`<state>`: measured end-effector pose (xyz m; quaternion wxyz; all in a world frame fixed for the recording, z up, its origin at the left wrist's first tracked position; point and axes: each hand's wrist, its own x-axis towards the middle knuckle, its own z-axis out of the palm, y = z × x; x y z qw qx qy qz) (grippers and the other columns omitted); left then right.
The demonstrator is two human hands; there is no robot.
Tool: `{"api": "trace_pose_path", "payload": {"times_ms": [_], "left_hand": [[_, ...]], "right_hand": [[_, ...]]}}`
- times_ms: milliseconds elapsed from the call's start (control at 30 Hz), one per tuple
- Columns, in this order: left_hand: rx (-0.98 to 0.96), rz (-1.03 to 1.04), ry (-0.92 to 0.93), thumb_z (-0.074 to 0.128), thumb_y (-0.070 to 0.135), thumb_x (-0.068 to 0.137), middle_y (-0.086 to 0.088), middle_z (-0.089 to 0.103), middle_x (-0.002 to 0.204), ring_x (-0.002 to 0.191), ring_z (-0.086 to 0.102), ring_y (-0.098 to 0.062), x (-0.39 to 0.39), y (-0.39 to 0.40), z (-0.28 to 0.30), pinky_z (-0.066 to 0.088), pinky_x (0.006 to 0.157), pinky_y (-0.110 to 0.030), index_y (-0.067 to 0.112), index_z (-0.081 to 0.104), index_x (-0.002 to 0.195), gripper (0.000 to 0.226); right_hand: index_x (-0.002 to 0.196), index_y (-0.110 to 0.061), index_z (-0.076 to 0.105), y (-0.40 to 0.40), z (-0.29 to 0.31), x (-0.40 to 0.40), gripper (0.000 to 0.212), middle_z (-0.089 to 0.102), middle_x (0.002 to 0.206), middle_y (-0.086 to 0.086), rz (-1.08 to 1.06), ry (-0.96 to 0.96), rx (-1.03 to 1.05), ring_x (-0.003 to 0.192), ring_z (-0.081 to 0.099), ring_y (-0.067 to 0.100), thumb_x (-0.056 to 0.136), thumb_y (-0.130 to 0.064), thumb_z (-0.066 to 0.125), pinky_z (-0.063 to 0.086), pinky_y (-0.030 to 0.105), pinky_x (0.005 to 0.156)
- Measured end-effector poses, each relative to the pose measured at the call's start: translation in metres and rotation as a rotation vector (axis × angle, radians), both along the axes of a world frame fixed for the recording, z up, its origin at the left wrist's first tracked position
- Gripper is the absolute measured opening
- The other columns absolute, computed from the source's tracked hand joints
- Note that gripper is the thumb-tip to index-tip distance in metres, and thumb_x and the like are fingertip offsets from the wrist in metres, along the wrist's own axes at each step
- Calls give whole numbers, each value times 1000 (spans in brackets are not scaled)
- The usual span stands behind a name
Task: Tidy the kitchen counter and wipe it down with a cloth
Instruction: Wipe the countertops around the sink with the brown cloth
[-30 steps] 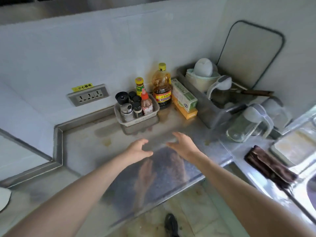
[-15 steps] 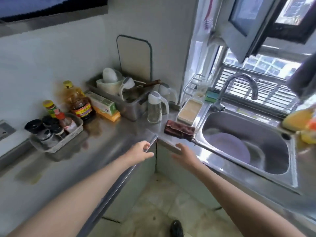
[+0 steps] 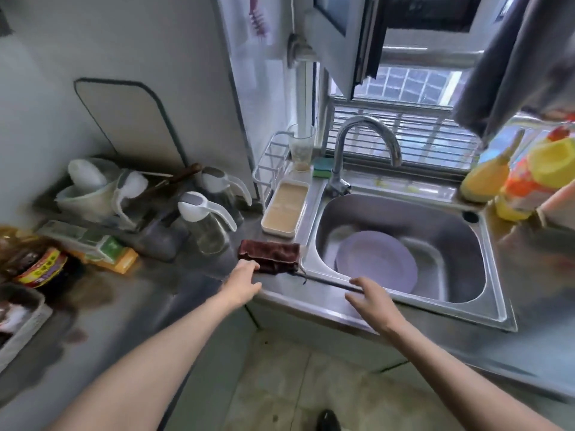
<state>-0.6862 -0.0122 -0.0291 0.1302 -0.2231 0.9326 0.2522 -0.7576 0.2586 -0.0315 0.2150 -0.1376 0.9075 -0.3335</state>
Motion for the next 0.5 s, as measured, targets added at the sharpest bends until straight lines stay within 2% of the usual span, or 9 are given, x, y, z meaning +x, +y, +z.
{"api": "trace_pose_path", "payload": {"times_ms": [200, 367, 433, 500], "left_hand": [[-151, -113, -18, 51, 14, 88, -2, 44, 136, 119, 50, -27, -45, -27, -34, 41, 100, -40, 19, 48, 126, 39], [-455, -334, -16, 53, 18, 89, -1, 38, 143, 121, 46, -25, -68, -27, -53, 38, 99, -36, 20, 42, 135, 47], [-501, -388, 14, 64, 14, 80, -7, 51, 131, 109, 56, -29, -73, -30, -59, 45, 88, -39, 17, 52, 125, 47], [-549, -447, 56, 81, 11, 55, -8, 65, 98, 76, 64, -28, -77, -34, -63, 52, 63, -36, 14, 65, 101, 49]], "right_hand": [[121, -5, 56, -17, -31, -18, 33, 58, 127, 10, 30, -47, -8, 121, 50, 21, 89, -13, 57, 35, 28, 101], [120, -3, 55, -43, -44, -25, 32, 58, 124, 12, -14, -62, -57, 118, 52, 24, 90, -15, 57, 38, 30, 99], [119, -4, 56, -51, -48, -27, 31, 59, 122, 12, -33, -66, -77, 115, 54, 24, 90, -16, 58, 41, 33, 98], [118, -4, 57, -57, -50, -29, 30, 60, 120, 12, -59, -59, -97, 113, 55, 25, 90, -17, 58, 42, 35, 97]]}}
